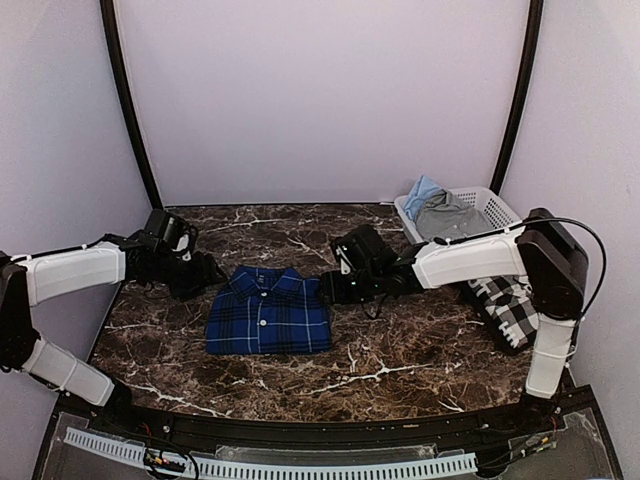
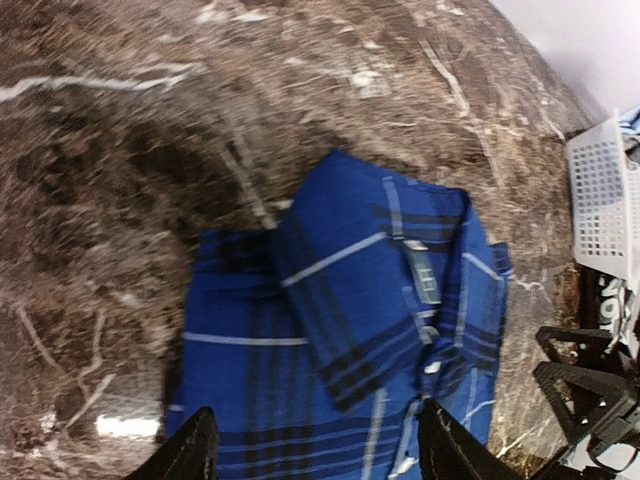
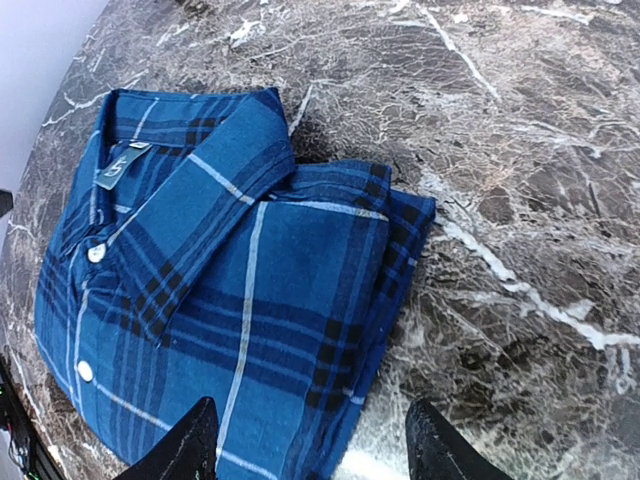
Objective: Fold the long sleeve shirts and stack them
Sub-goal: Pick up the square-folded shirt from the center of the board.
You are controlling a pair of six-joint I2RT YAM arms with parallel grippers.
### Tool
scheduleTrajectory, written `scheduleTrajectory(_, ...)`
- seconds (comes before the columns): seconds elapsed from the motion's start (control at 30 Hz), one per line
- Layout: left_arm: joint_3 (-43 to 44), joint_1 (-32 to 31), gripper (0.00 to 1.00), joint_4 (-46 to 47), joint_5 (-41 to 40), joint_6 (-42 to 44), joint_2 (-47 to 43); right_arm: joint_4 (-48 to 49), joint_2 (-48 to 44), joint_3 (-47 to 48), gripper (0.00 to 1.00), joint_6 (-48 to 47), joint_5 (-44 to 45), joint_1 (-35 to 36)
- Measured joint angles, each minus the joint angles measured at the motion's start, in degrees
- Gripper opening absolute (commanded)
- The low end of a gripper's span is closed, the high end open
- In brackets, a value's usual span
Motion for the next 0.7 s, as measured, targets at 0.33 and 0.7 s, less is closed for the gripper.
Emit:
scheduleTrajectory(0.33,-9.1,3.2,0.70,2.7,1.9,0.2,0.2,-3.2,8.0,5.7,0.58,-1.2,-0.2,0.4)
scheduleTrajectory(0.7,-13.6,3.3,0.54,11.2,6.5,-0.9,4.9,-6.7,11.8,10.4,0.45,-1.9,0.7,1.7)
